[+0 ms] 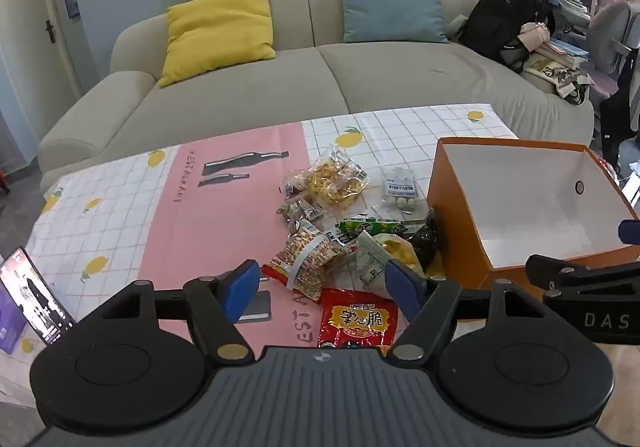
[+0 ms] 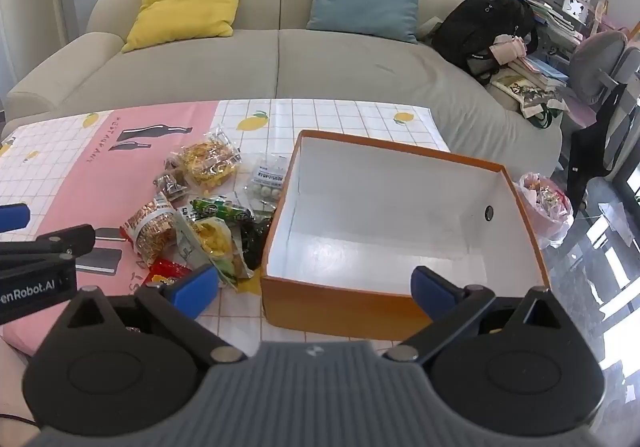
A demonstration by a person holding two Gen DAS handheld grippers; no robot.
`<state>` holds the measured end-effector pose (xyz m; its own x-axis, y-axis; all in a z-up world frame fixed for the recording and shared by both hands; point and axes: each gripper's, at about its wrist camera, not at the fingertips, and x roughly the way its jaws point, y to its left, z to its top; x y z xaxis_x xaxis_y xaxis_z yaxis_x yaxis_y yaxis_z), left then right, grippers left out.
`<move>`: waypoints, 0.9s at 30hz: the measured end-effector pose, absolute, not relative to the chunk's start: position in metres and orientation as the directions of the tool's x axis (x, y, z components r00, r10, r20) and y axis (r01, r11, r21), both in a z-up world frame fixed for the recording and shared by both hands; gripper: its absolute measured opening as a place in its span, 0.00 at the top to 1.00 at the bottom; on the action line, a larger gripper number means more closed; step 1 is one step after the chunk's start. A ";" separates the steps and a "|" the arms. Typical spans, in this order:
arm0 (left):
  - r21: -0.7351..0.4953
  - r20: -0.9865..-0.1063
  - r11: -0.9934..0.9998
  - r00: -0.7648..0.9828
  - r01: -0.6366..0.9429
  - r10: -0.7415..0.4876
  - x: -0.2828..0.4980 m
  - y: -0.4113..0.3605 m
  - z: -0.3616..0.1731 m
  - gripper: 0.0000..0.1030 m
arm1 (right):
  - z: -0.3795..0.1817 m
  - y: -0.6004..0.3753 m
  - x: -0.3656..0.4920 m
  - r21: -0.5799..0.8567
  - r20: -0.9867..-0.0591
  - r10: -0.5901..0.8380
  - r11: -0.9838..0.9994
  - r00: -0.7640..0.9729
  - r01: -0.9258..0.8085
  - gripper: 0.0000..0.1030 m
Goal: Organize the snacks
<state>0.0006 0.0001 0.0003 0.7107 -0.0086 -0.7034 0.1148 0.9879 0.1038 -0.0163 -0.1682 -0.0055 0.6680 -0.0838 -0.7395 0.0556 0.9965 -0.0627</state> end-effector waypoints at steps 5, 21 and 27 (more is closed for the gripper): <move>0.115 -0.722 0.986 0.692 0.120 0.000 0.003 -0.001 -0.001 0.18 | -0.004 -0.171 -0.026 -0.034 -0.714 -0.050 0.999 0.699 0.037 0.03; 0.106 -0.726 0.989 0.687 0.108 0.003 0.004 0.003 -0.007 0.18 | -0.008 -0.169 -0.020 -0.053 -0.746 -0.075 0.997 0.661 0.054 0.03; 0.087 -0.723 0.990 0.691 0.111 -0.014 0.002 0.004 -0.006 0.18 | -0.010 -0.168 -0.021 -0.050 -0.750 -0.070 0.998 0.657 0.048 0.03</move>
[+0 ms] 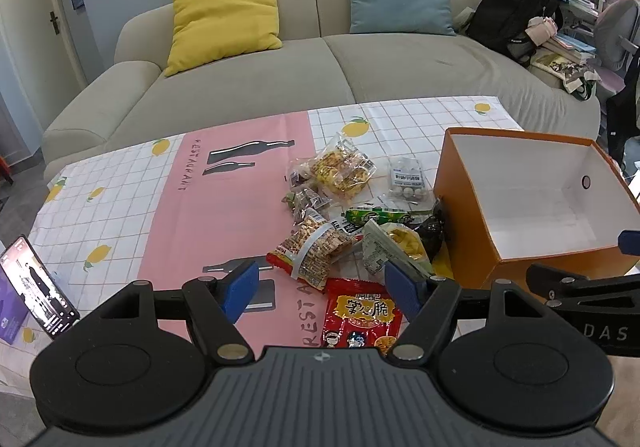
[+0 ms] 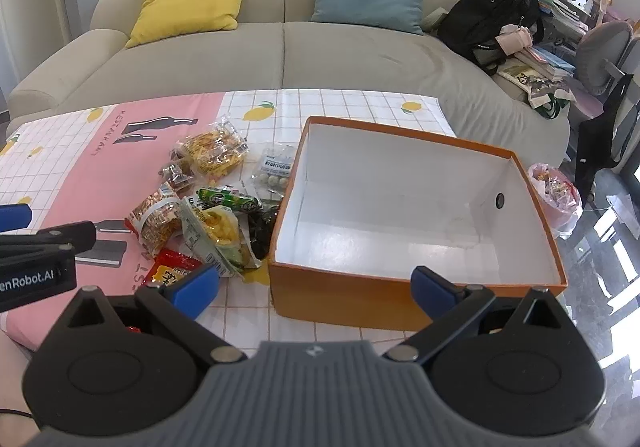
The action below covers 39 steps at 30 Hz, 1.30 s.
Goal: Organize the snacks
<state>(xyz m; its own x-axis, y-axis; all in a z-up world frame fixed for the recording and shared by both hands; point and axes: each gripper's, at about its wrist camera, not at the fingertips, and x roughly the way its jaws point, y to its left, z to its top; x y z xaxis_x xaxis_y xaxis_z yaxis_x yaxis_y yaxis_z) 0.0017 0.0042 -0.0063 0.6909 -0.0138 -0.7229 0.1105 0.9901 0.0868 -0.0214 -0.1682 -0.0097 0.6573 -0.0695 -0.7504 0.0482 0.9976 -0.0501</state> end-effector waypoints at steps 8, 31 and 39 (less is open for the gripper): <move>0.070 -0.708 0.990 0.705 0.120 -0.035 -0.002 0.002 -0.003 0.21 | -0.011 -0.166 -0.020 -0.040 -0.753 -0.063 0.998 0.654 0.051 0.03; 0.045 -0.708 0.991 0.704 0.124 -0.056 -0.003 0.001 -0.001 0.23 | -0.012 -0.162 -0.020 -0.057 -0.755 -0.068 0.998 0.652 0.039 0.03; 0.044 -0.711 0.992 0.701 0.119 -0.053 -0.004 0.004 -0.003 0.23 | -0.012 -0.162 -0.021 -0.057 -0.757 -0.069 0.998 0.650 0.039 0.03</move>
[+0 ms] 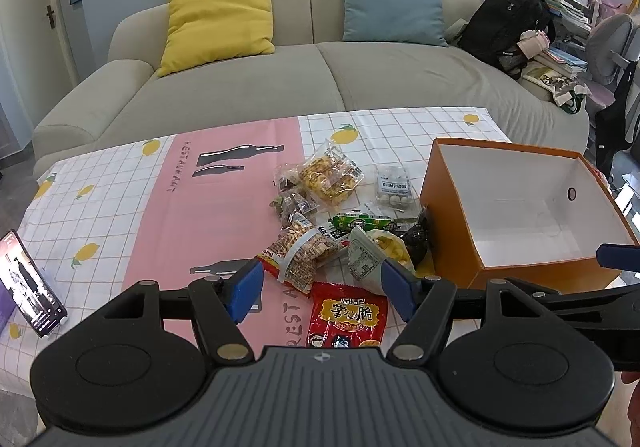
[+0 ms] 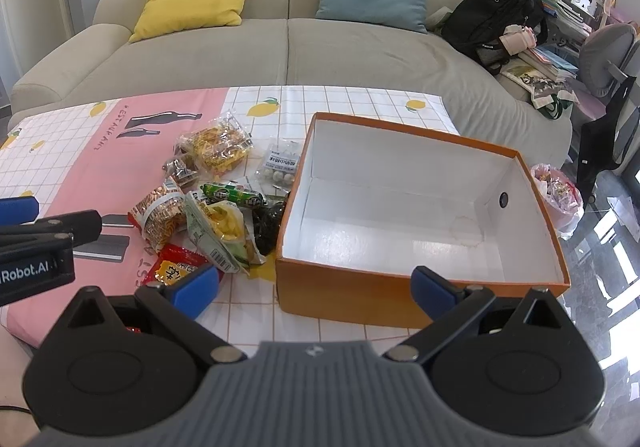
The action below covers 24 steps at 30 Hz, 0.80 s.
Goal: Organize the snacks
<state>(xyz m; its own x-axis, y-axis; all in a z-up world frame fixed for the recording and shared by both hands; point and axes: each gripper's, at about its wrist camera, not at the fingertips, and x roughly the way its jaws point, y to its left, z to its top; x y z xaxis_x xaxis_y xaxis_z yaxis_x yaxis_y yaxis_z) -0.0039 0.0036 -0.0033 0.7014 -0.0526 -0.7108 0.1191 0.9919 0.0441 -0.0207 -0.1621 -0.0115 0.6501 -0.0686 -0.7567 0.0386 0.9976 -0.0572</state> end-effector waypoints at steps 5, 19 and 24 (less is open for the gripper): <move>0.041 -0.715 0.992 0.697 0.116 -0.052 -0.003 0.005 -0.004 0.23 | -0.012 -0.162 -0.021 -0.060 -0.757 -0.070 0.997 0.649 0.038 0.03; 0.044 -0.718 0.992 0.694 0.115 -0.049 -0.003 0.005 -0.004 0.23 | -0.013 -0.160 -0.021 -0.064 -0.759 -0.072 0.997 0.647 0.035 0.03; 0.044 -0.719 0.992 0.693 0.118 -0.050 -0.003 0.005 -0.004 0.23 | -0.013 -0.160 -0.021 -0.063 -0.759 -0.071 0.997 0.647 0.035 0.03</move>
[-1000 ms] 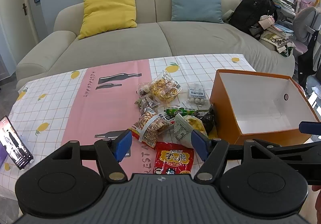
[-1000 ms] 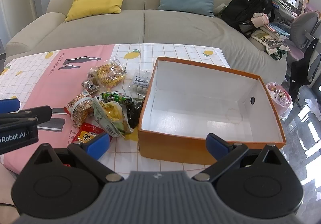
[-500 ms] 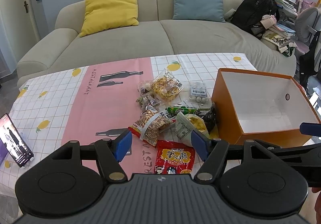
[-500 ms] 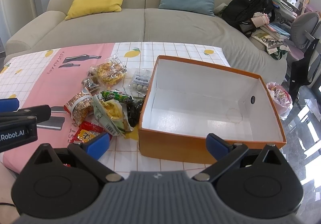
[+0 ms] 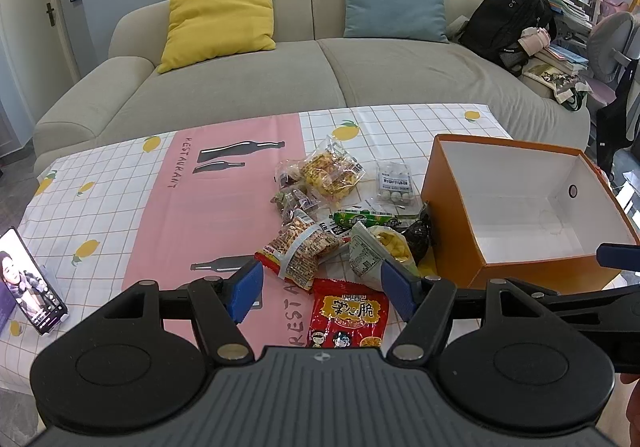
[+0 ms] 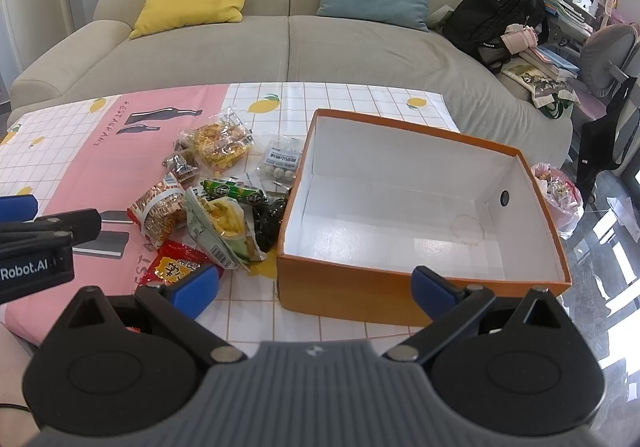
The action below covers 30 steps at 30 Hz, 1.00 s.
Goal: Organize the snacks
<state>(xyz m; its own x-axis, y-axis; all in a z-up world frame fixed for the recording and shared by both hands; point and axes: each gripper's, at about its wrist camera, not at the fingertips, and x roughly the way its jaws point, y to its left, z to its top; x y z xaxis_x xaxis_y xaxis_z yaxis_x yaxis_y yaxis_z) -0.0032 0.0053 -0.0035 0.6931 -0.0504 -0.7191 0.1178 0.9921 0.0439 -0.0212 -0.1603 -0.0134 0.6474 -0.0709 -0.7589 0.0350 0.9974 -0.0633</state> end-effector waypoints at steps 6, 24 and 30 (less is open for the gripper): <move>0.041 -0.722 0.991 0.690 0.124 -0.057 -0.003 0.005 -0.004 0.23 | -0.014 -0.160 -0.021 -0.061 -0.760 -0.071 0.997 0.647 0.037 0.03; -0.161 -0.842 0.976 0.496 0.145 -0.213 0.027 0.050 -0.048 0.44 | -0.045 -0.138 -0.012 0.065 -0.749 0.165 0.982 0.642 -0.176 0.45; -0.189 -0.871 0.973 0.435 0.134 -0.229 0.041 0.057 -0.063 0.38 | -0.057 -0.120 -0.002 0.039 -0.742 0.229 0.953 0.629 -0.301 0.57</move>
